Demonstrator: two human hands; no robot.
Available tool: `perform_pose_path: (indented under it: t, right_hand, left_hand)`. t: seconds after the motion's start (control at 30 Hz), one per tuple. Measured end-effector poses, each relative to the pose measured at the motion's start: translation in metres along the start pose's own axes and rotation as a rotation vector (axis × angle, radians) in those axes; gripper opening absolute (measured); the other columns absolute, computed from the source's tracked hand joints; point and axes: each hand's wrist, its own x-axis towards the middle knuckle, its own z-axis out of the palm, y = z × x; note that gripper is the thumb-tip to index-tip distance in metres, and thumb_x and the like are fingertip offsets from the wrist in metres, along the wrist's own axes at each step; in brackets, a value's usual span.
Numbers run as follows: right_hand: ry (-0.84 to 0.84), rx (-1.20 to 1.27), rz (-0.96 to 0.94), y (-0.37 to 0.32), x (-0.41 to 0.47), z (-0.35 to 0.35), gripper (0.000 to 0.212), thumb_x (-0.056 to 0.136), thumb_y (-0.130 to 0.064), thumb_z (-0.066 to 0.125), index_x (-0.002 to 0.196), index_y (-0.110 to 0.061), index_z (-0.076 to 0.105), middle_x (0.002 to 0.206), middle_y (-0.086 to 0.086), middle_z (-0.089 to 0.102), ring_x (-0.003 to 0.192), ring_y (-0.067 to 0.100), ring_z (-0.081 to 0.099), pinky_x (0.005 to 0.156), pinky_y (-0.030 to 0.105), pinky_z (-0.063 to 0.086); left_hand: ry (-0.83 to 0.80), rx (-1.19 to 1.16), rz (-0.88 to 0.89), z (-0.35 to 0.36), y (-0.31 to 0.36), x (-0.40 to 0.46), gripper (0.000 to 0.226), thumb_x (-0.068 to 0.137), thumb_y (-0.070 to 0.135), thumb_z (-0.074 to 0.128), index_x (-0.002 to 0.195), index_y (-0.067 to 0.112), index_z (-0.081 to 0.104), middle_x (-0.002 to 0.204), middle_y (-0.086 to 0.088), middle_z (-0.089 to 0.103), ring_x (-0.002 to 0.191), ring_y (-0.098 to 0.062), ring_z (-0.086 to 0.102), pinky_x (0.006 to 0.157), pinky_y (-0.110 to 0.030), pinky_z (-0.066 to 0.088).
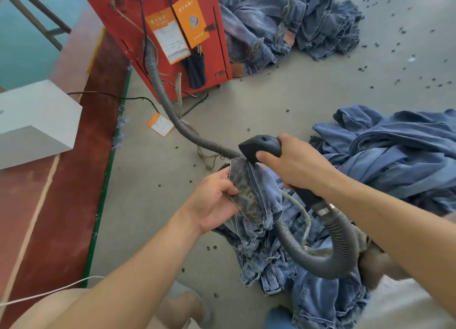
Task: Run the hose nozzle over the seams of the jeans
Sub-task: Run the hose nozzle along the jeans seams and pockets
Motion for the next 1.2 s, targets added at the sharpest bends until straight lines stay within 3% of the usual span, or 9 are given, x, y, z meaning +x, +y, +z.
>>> perform_pose_path:
  t: [0.1, 0.2, 0.33, 0.53, 0.63, 0.73, 0.87, 0.97, 1.2]
  right_hand:
    - [-0.020, 0.040, 0.020, 0.006, -0.005, -0.015, 0.036, 0.097, -0.052, 0.062, 0.102, -0.017, 0.055, 0.077, 0.006, 0.067, 0.058, 0.025, 0.069, 0.055, 0.038, 0.057]
    - [-0.153, -0.040, -0.045, 0.013, -0.024, -0.017, 0.030, 0.094, -0.055, 0.063, 0.094, -0.027, 0.052, 0.070, 0.001, 0.066, 0.040, 0.011, 0.063, 0.037, 0.025, 0.045]
    - [-0.176, -0.181, -0.068, 0.007, -0.027, -0.005, 0.034, 0.095, -0.060, 0.058, 0.097, -0.027, 0.054, 0.076, -0.002, 0.066, 0.047, 0.007, 0.059, 0.047, 0.026, 0.042]
    - [-0.086, 0.053, 0.031, -0.001, 0.007, -0.007, 0.036, 0.097, -0.048, 0.063, 0.101, -0.013, 0.057, 0.082, 0.012, 0.068, 0.052, 0.024, 0.063, 0.052, 0.037, 0.053]
    - [-0.124, 0.183, 0.115, 0.002, 0.018, -0.016, 0.034, 0.097, -0.045, 0.065, 0.104, -0.012, 0.058, 0.076, 0.012, 0.065, 0.039, 0.021, 0.061, 0.041, 0.031, 0.052]
    - [-0.121, 0.208, 0.126, 0.006, 0.018, -0.020, 0.034, 0.097, -0.044, 0.065, 0.104, -0.012, 0.058, 0.075, 0.012, 0.063, 0.040, 0.023, 0.060, 0.044, 0.033, 0.054]
    - [-0.134, 0.216, 0.087, 0.013, 0.005, -0.023, 0.037, 0.092, -0.050, 0.068, 0.097, -0.014, 0.061, 0.060, 0.004, 0.059, 0.042, 0.021, 0.056, 0.046, 0.034, 0.050]
    - [-0.200, 0.148, 0.067, 0.013, 0.000, -0.016, 0.037, 0.091, -0.052, 0.069, 0.093, -0.016, 0.063, 0.056, -0.001, 0.058, 0.039, 0.013, 0.054, 0.043, 0.030, 0.048]
    - [-0.096, 0.555, 0.197, 0.015, 0.017, -0.008, 0.036, 0.096, -0.045, 0.068, 0.108, -0.011, 0.063, 0.068, 0.009, 0.056, 0.045, 0.022, 0.056, 0.049, 0.032, 0.052]
  left_hand:
    - [0.027, -0.021, 0.014, 0.003, -0.001, 0.001, 0.067, 0.081, -0.020, 0.027, 0.142, -0.006, 0.050, 0.138, -0.030, 0.056, 0.123, -0.041, 0.059, 0.103, -0.053, 0.053]
    - [0.097, -0.078, 0.080, 0.002, 0.005, 0.004, 0.069, 0.079, -0.018, 0.028, 0.145, -0.010, 0.043, 0.140, -0.033, 0.056, 0.120, -0.043, 0.063, 0.095, -0.053, 0.058]
    - [0.141, -0.114, 0.135, 0.006, 0.006, 0.005, 0.069, 0.081, -0.019, 0.023, 0.149, -0.011, 0.037, 0.144, -0.037, 0.051, 0.120, -0.044, 0.063, 0.091, -0.050, 0.060]
    - [0.046, 0.018, 0.026, 0.014, -0.004, 0.002, 0.072, 0.080, -0.021, 0.027, 0.144, 0.000, 0.050, 0.140, -0.028, 0.058, 0.124, -0.040, 0.061, 0.102, -0.052, 0.054]
    - [0.064, 0.176, -0.047, 0.019, -0.015, -0.001, 0.072, 0.081, -0.024, 0.026, 0.140, 0.003, 0.058, 0.127, -0.025, 0.062, 0.110, -0.033, 0.065, 0.084, -0.044, 0.059]
    - [0.111, 0.218, -0.052, 0.019, -0.018, 0.001, 0.073, 0.081, -0.025, 0.025, 0.137, 0.007, 0.061, 0.122, -0.024, 0.065, 0.105, -0.031, 0.066, 0.077, -0.043, 0.059]
    - [0.200, 0.185, 0.013, 0.008, -0.003, 0.004, 0.074, 0.081, -0.024, 0.023, 0.137, 0.008, 0.059, 0.136, -0.028, 0.061, 0.121, -0.043, 0.062, 0.088, -0.050, 0.059]
    - [0.182, 0.194, 0.021, 0.007, -0.004, 0.003, 0.079, 0.080, -0.024, 0.025, 0.139, 0.015, 0.061, 0.134, -0.023, 0.065, 0.120, -0.036, 0.064, 0.092, -0.050, 0.055]
    - [0.143, 0.187, -0.037, 0.007, -0.006, -0.002, 0.078, 0.080, -0.023, 0.025, 0.131, 0.015, 0.069, 0.143, -0.028, 0.056, 0.127, -0.044, 0.056, 0.111, -0.060, 0.041]
